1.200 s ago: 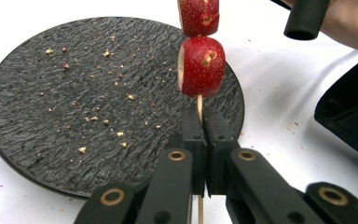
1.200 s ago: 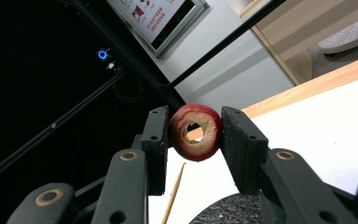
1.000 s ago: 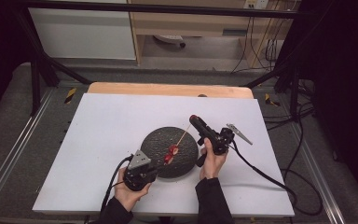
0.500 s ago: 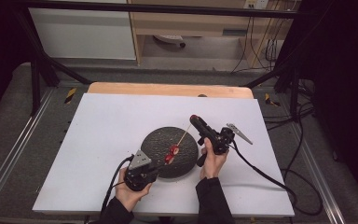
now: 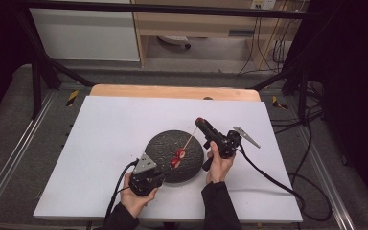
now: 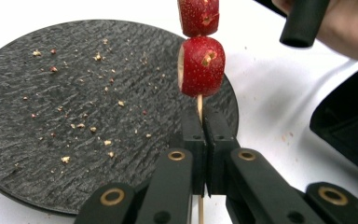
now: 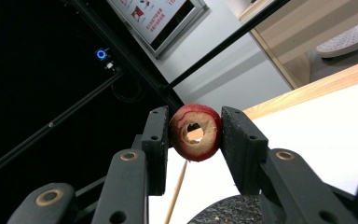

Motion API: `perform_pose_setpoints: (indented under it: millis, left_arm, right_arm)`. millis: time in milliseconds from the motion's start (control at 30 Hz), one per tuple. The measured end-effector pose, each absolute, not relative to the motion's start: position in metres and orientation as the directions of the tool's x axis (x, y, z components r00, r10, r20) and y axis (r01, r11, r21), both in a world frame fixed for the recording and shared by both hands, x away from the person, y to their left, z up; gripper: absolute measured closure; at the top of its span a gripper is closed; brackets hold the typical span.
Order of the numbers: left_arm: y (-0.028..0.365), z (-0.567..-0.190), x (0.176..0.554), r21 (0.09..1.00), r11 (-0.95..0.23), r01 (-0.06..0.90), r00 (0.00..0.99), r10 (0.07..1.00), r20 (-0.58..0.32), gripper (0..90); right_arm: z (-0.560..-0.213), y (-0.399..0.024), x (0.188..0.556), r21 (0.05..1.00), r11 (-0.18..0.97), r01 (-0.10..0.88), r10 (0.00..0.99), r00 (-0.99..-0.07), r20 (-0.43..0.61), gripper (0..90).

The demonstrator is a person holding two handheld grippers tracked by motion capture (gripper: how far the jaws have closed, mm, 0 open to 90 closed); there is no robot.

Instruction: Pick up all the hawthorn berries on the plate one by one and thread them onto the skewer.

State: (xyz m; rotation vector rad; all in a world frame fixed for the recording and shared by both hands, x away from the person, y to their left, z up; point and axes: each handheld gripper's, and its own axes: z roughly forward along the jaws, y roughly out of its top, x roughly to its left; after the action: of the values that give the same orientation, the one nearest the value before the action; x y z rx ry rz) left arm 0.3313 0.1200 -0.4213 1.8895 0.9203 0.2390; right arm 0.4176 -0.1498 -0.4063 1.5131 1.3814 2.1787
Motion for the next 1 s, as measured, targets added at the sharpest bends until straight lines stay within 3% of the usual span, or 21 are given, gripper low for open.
perform_pose_setpoints:
  millis: [1000]
  left_arm:
    - [0.096,-0.402,0.352,0.855,-0.158,0.495,0.654,0.715,-0.247,88.2]
  right_arm:
    - [-0.417,-0.139,0.406,0.738,-0.550,0.390,0.541,-0.507,0.671,63.8]
